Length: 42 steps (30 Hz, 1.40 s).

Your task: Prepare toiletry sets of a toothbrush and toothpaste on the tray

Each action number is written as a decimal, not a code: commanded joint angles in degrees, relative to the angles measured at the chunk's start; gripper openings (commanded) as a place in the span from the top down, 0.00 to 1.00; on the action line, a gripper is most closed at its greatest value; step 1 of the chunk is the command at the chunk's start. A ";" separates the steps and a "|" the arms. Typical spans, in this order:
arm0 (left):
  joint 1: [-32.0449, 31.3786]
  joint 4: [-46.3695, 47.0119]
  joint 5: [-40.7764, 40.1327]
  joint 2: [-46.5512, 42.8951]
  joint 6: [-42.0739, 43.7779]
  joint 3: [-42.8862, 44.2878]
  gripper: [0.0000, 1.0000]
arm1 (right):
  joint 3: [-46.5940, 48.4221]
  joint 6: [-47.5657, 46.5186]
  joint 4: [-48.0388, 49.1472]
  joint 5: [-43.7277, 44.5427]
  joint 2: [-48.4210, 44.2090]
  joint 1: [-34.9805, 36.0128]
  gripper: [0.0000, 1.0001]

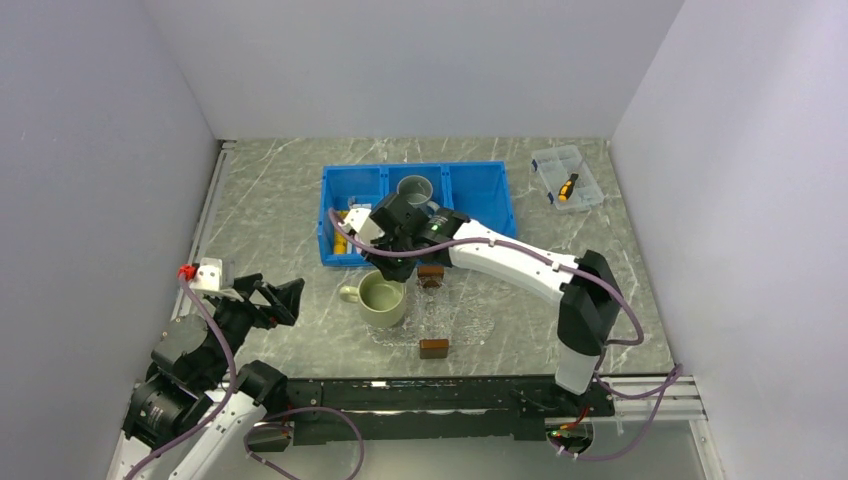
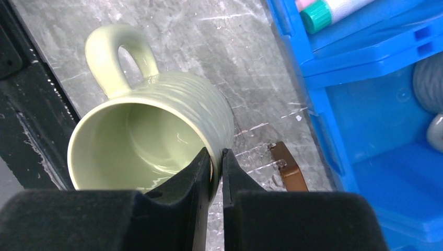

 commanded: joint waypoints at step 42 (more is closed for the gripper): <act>0.18 1.30 0.74 1.30 0.12 -0.04 0.01 | -10.63 1.92 15.20 -1.88 -0.78 1.15 1.00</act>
